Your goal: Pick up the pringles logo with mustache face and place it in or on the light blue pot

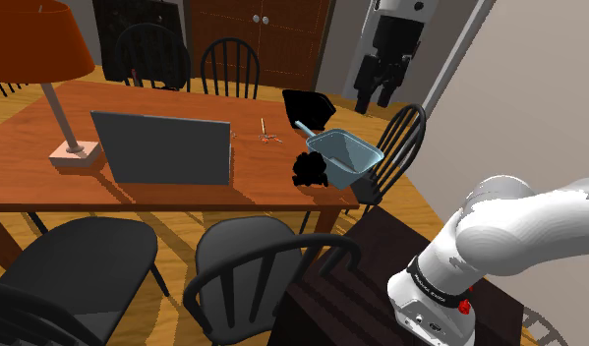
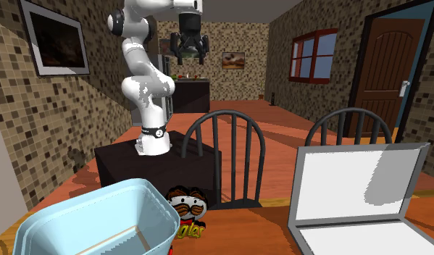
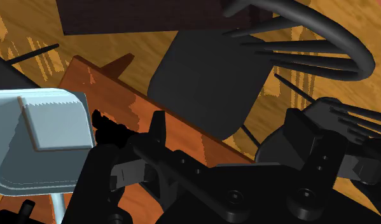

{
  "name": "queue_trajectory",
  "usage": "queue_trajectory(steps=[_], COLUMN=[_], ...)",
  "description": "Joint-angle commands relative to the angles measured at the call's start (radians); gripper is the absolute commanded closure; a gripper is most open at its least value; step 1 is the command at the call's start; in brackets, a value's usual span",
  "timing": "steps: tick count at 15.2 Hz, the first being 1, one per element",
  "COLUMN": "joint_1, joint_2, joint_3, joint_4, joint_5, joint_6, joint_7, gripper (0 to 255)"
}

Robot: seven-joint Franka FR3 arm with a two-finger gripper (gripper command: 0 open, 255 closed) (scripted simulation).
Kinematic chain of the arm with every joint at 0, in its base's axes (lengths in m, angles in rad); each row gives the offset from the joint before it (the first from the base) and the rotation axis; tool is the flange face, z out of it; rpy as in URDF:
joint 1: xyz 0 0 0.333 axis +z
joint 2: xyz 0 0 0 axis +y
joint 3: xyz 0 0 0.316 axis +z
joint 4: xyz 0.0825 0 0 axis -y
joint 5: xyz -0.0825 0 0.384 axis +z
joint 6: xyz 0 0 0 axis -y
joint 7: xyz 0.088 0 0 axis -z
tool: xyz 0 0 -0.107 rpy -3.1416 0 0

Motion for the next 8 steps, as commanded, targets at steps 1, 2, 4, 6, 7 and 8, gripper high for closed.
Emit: queue_trajectory(steps=[1,2,4,6,7,8], joint_1=[0.0,0.0,0.0,-0.001,-0.002,-0.003], joint_2=[0.0,0.001,0.007,0.021,0.031,0.042], joint_3=[0.0,-0.015,-0.047,-0.078,-0.094,-0.111], joint_4=[0.0,-0.025,-0.072,-0.113,-0.131,-0.148], joint_5=[0.0,-0.014,-0.043,-0.072,-0.086,-0.1], joint_6=[0.0,0.027,0.082,0.141,0.171,0.202], joint_7=[0.0,-0.034,-0.102,-0.169,-0.202,-0.235], gripper=[0,0,0,0,0,0])
